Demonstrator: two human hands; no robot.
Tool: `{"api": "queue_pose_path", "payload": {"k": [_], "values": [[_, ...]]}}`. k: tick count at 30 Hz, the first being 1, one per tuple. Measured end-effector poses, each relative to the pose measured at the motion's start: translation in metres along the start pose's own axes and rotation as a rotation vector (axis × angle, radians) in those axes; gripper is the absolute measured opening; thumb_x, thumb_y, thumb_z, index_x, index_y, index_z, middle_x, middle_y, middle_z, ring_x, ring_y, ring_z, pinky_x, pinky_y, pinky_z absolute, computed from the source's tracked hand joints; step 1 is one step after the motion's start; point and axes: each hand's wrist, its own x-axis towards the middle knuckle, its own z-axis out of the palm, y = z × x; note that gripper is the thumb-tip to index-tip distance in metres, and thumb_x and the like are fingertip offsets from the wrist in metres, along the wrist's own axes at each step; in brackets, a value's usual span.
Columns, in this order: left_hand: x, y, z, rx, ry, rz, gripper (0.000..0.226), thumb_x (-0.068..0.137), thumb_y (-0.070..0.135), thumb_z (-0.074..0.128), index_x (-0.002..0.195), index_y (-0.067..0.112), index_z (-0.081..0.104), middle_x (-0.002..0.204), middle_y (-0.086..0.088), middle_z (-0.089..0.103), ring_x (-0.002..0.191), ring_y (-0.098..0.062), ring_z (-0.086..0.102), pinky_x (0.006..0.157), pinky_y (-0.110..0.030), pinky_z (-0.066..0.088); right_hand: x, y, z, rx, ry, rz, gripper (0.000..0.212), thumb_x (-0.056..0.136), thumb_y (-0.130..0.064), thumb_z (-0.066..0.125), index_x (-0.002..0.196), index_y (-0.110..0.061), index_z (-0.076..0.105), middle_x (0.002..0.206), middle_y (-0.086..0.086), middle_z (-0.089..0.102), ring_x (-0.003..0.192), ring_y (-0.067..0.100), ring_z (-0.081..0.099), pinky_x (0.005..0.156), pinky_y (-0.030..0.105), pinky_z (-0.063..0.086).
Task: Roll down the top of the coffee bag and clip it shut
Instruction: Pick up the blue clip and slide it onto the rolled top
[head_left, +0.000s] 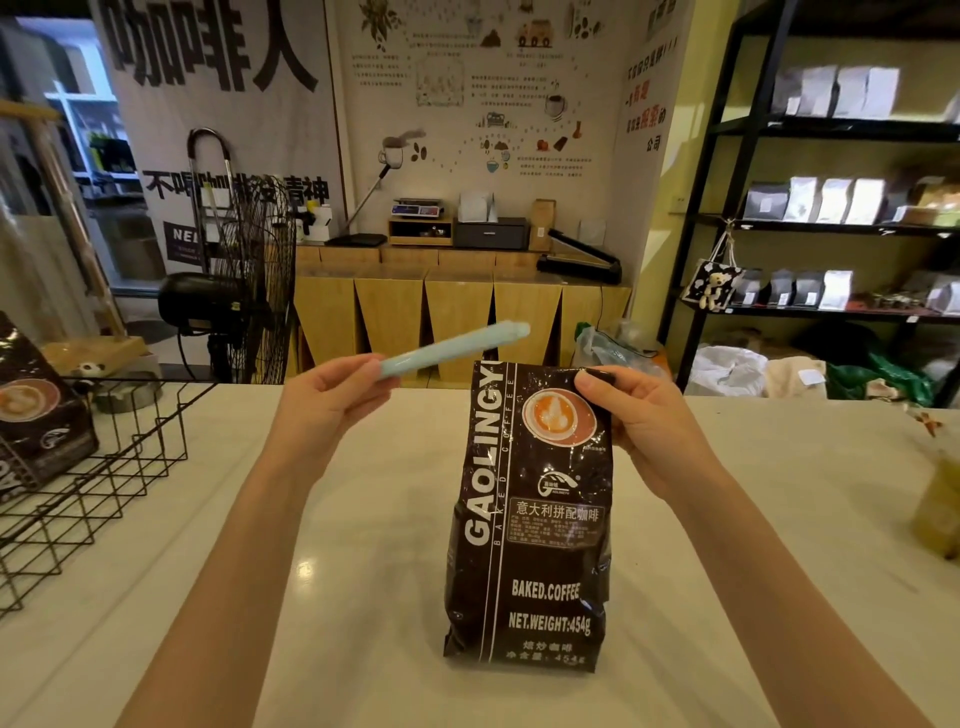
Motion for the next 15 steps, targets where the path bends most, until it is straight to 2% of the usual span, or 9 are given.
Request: {"api": "queue_pose_path", "payload": {"k": [4, 9, 15], "values": [[-0.006, 0.014, 0.010, -0.178, -0.092, -0.003, 0.019, 0.073, 0.018, 0.058, 0.090, 0.013, 0.065, 0.078, 0.001, 0.076, 0.078, -0.011, 0.071, 0.072, -0.022, 0.057, 0.000, -0.001, 0.000, 0.013, -0.003, -0.008, 0.007, 0.082, -0.019, 0.062, 0.082, -0.018, 0.068, 0.067, -0.003, 0.073, 0.062, 0.010, 0.067, 0.052, 0.017, 0.052], [-0.010, 0.014, 0.020, -0.142, -0.162, -0.012, 0.018, 0.076, 0.011, 0.056, 0.091, 0.010, 0.065, 0.081, -0.001, 0.076, 0.080, -0.014, 0.071, 0.074, -0.024, 0.057, -0.002, -0.001, 0.001, 0.014, -0.012, -0.020, 0.008, 0.082, -0.019, 0.061, 0.083, -0.018, 0.069, 0.071, -0.001, 0.073, 0.065, 0.013, 0.067, 0.056, 0.017, 0.053], [-0.011, 0.012, 0.022, -0.034, -0.144, -0.033, 0.016, 0.081, 0.006, 0.055, 0.090, 0.011, 0.067, 0.088, -0.005, 0.072, 0.083, -0.015, 0.070, 0.074, -0.023, 0.058, -0.003, -0.002, 0.001, 0.002, -0.019, -0.028, 0.009, 0.084, -0.019, 0.059, 0.086, -0.020, 0.068, 0.079, 0.005, 0.072, 0.071, 0.015, 0.067, 0.062, 0.022, 0.052]]}}
